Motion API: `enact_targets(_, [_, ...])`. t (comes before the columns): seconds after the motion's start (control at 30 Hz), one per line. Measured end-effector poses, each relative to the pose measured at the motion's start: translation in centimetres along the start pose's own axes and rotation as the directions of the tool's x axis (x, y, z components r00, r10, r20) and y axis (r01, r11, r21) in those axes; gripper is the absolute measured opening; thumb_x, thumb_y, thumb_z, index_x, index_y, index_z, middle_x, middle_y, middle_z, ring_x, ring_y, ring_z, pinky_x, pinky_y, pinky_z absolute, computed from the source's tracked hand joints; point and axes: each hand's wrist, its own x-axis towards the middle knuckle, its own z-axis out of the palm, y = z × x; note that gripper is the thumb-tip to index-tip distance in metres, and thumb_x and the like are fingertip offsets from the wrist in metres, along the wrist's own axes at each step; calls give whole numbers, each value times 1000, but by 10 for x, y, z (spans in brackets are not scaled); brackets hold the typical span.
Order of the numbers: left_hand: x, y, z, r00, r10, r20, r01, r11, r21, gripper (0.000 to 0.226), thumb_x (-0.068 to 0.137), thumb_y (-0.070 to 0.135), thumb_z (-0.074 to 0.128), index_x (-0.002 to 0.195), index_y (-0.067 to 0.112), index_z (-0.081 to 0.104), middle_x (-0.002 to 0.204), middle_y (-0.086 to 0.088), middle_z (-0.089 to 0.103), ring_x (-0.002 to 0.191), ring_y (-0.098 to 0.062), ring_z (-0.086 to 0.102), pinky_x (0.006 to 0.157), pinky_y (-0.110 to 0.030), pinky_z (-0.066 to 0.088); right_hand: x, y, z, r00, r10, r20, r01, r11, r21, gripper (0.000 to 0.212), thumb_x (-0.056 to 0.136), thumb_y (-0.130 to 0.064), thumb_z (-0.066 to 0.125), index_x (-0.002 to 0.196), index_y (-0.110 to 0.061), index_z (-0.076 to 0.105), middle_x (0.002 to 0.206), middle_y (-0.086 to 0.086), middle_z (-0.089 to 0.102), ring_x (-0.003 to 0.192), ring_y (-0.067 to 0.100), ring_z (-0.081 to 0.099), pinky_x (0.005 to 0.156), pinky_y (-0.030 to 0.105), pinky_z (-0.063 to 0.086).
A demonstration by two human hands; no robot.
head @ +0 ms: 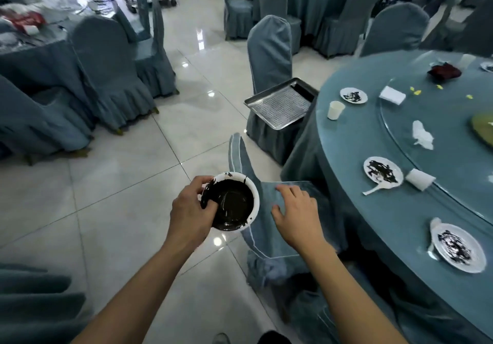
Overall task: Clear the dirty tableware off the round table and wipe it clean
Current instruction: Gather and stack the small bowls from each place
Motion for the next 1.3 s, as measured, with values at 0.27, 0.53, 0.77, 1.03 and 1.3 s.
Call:
enact_targets(0.27, [96, -31, -52, 998, -18, -68, 17, 1000, -19, 40, 88, 16, 65, 117, 43, 61, 104, 14, 63, 69, -4, 61, 68, -26, 49, 96, -71, 34, 999, -43, -10, 44, 999, 32, 40, 92, -29, 58, 132, -24, 55, 123, -1, 59, 108, 25, 56, 94, 41, 40])
enact_targets(0.53, [240, -36, -56, 999, 23, -26, -22, 999, 31, 41, 88, 14, 66, 116, 44, 60, 107, 9, 66, 73, -2, 60, 74, -34, 55, 225, -91, 77, 998, 33, -58, -29, 997, 75, 40, 88, -24, 63, 127, -21, 59, 116, 3, 62, 102, 28, 58, 88, 42, 43])
enact_targets(0.77, [354, -26, -44, 997, 43, 63, -46, 997, 54, 43, 87, 12, 65, 116, 43, 59, 105, 15, 65, 73, -6, 61, 68, -30, 53, 325, -86, 95, 991, 125, -57, -120, 990, 79, 41, 90, -25, 62, 130, -21, 58, 122, 2, 61, 106, 27, 57, 93, 43, 42])
enact_targets(1.03, [504, -15, -12, 972, 125, 201, -133, 991, 24, 43, 86, 12, 65, 117, 41, 60, 102, 15, 62, 70, -13, 64, 73, -35, 56, 435, -84, 108, 962, 239, -128, -242, 970, -8, 40, 89, -26, 60, 129, -21, 56, 125, 0, 56, 105, 24, 55, 90, 42, 43])
enact_targets(1.3, [665, 15, 26, 892, 249, 378, -258, 966, -26, 44, 84, 12, 64, 115, 43, 59, 100, 14, 62, 71, -17, 64, 74, -40, 56, 544, -87, 112, 895, 404, -186, -417, 908, -32, 39, 91, -29, 57, 130, -26, 54, 126, -4, 54, 108, 20, 53, 94, 38, 41])
